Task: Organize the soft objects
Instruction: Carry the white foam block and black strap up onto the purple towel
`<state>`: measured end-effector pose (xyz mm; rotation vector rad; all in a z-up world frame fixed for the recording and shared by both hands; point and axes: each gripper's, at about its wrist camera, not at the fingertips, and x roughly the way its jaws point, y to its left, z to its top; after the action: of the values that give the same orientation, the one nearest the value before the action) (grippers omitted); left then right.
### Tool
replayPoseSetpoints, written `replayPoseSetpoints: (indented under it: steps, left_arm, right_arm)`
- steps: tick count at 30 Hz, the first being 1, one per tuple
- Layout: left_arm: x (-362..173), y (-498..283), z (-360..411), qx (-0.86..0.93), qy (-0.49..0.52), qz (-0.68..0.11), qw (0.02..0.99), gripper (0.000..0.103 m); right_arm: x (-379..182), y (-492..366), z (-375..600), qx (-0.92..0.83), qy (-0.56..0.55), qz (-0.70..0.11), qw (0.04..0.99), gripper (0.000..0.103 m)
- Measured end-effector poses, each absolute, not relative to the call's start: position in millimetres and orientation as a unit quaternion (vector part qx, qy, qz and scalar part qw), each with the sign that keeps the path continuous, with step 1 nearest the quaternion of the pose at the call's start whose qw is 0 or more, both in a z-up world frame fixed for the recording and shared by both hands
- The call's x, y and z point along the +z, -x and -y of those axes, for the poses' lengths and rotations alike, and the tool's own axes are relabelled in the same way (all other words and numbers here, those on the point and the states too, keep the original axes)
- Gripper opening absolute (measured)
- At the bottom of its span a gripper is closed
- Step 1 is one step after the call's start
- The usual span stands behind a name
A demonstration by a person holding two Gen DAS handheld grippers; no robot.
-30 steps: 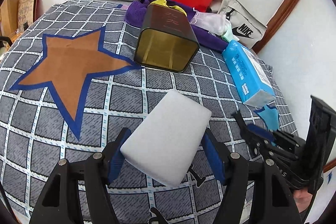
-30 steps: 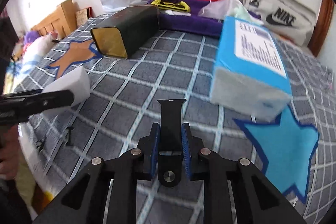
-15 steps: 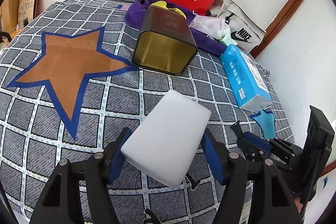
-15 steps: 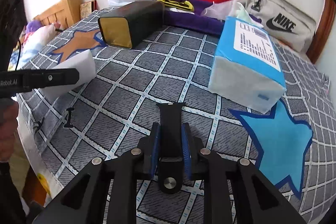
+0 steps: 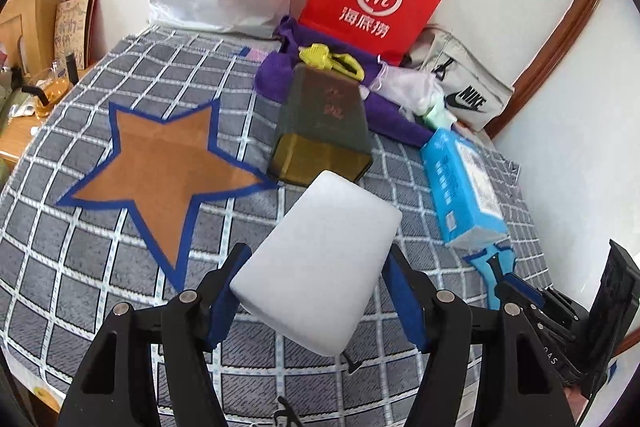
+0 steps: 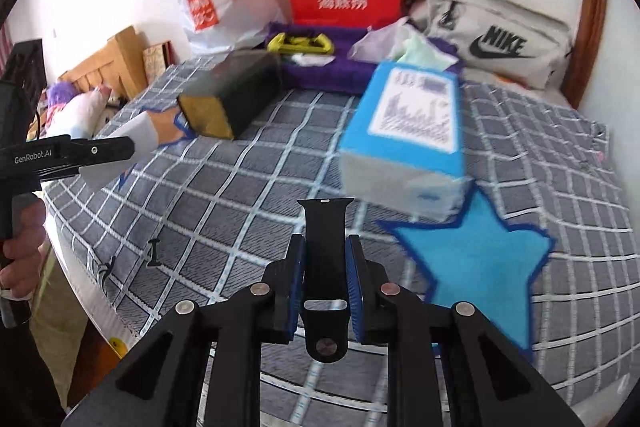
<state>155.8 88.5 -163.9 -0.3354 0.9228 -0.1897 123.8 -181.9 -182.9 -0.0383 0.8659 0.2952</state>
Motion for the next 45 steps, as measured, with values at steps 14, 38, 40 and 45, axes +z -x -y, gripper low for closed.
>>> replayPoseSetpoints:
  steps: [14, 38, 40, 45]
  left_arm:
    - [-105.5, -186.8, -73.7, -0.094, 0.148, -0.406, 0.897, 0.065]
    - [-65.5, -278.5, -78.7, -0.061, 0.137, -0.395, 0.906, 0.065]
    - [-65.6, -288.9, -79.7, -0.054, 0.137, -0.4, 0.905, 0.065]
    - [-63.2, -309.0, -82.1, -0.048, 0.137, -0.402, 0.904, 0.066]
  right_arm:
    - [-130.5, -142.1, 204.7, 0.123, 0.01, -0.374, 0.919, 0.02]
    - [-68.8, -246.5, 206.9, 0.122, -0.02, -0.325, 0.937, 0.02]
    - [-66.6, -258.5, 205.2, 0.119, -0.02, -0.325, 0.938, 0.02]
    - [-62.0, -293.4, 200.9, 0.122, -0.029, -0.323, 0.938, 0.02]
